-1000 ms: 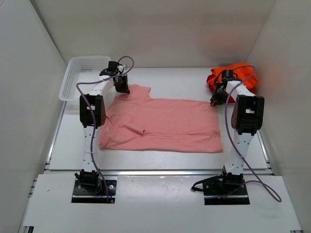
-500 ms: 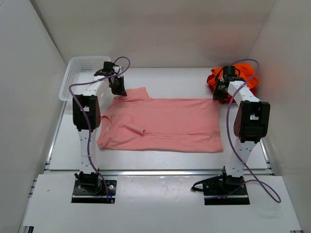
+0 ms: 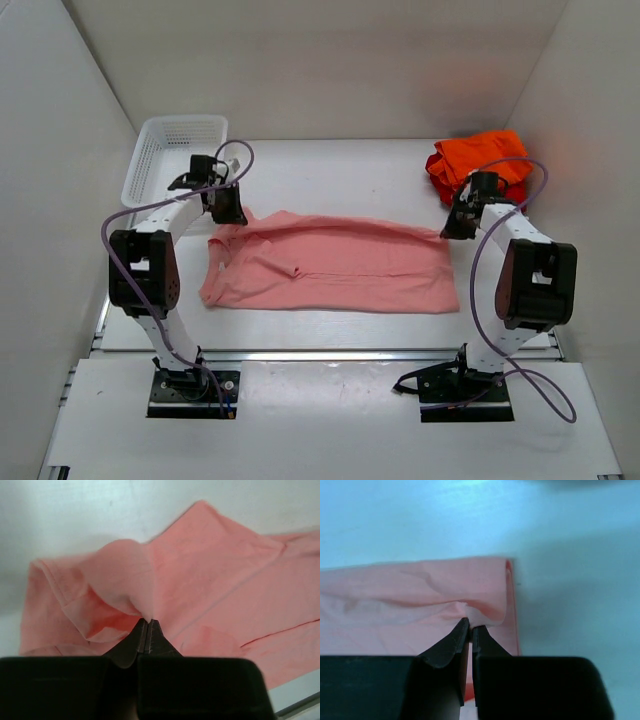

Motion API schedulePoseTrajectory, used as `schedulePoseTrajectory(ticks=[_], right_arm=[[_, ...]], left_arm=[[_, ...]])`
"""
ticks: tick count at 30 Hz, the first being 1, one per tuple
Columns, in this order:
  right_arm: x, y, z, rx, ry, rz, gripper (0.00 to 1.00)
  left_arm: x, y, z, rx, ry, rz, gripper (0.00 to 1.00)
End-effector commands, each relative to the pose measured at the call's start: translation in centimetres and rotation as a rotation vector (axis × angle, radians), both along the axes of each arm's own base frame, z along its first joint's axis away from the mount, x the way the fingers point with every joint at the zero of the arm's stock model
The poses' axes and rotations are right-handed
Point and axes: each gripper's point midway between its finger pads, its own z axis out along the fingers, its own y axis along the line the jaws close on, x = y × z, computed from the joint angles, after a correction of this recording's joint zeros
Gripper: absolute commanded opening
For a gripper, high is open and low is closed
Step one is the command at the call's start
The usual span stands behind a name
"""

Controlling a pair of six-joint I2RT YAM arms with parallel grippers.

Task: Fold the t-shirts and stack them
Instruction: Fold the other side of the tshirt into a rectangle

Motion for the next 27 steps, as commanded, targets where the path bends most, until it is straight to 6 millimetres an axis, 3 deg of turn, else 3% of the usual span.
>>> schedulePoseTrajectory(ticks=[1, 8, 12, 20, 23, 27], right_arm=[[0.1, -0.2, 1.4, 0.027, -0.100, 0.023, 0.00], [-2.7, -0.7, -0.1, 0.042, -0.067, -0.001, 0.00], [-3.4, -0.5, 0.1, 0.055, -0.079, 0.005, 0.00], [-4.0, -0.5, 2.1, 0.051, -0.106, 0.003, 0.00], [-4.7, -0.3, 2.1, 0.050, -0.107, -0.001, 0.00], [-6.1, -0.1, 0.8, 0.058, -0.065, -0.010, 0.00]], left_arm=[[-1.7, 1.4, -0.4, 0.040, -0.014, 0.007, 0.00], [-5.2, 2.6, -2.1, 0.092, 0.021, 0.006, 0.00], [-5.9, 3.4, -2.3, 0.105, 0.023, 0.022, 0.00], [-5.6, 3.3, -0.3, 0.089, -0.009, 0.030, 0.00], [-6.0, 3.6, 0.5, 0.095, -0.020, 0.042, 0.00], [-7.7, 3.1, 0.0, 0.105, 0.001, 0.034, 0.00]])
